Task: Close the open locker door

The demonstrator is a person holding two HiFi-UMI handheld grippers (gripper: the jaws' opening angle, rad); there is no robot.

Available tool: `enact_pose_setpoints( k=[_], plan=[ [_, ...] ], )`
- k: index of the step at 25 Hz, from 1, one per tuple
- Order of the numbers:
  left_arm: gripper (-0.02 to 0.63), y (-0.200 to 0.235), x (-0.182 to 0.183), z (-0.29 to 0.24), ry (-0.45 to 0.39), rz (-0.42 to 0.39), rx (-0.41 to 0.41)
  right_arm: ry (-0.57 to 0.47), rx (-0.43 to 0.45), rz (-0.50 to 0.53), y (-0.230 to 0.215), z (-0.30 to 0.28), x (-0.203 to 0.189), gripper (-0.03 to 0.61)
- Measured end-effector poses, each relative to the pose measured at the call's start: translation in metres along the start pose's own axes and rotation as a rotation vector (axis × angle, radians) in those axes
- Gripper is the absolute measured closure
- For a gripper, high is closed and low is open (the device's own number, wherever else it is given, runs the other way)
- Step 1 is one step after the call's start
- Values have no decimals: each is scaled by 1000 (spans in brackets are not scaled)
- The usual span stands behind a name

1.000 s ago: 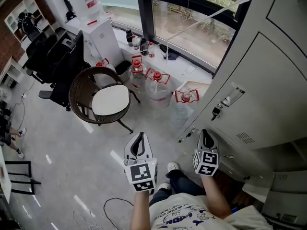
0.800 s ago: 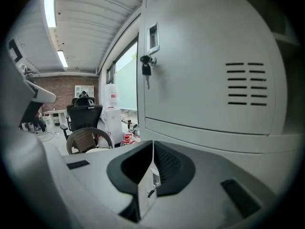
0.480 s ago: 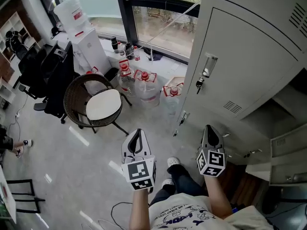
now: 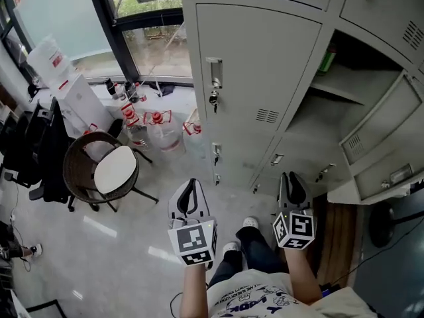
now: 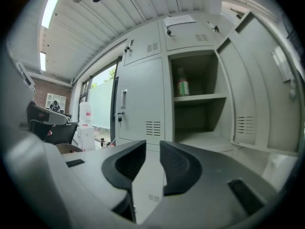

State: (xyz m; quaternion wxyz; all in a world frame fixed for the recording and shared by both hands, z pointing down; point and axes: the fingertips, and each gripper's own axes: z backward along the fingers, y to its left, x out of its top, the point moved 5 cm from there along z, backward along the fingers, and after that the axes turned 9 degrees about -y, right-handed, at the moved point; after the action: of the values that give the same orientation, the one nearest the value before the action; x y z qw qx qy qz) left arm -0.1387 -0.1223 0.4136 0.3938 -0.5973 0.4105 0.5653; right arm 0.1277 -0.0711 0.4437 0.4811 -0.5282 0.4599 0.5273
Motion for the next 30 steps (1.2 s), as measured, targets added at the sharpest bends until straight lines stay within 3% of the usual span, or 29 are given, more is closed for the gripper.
enact_pose_setpoints(
  k=[2, 19, 30],
  plan=[
    [609, -20, 4, -4, -15, -2, -61, -18, -49, 2, -17, 16, 9, 397],
    [609, -214, 28, -39, -56, -2, -458, -149, -485, 54, -185, 131, 58, 397],
    [609, -299, 34, -54, -55, -21, -581, -147, -612, 49, -256, 161, 60, 397]
  ],
)
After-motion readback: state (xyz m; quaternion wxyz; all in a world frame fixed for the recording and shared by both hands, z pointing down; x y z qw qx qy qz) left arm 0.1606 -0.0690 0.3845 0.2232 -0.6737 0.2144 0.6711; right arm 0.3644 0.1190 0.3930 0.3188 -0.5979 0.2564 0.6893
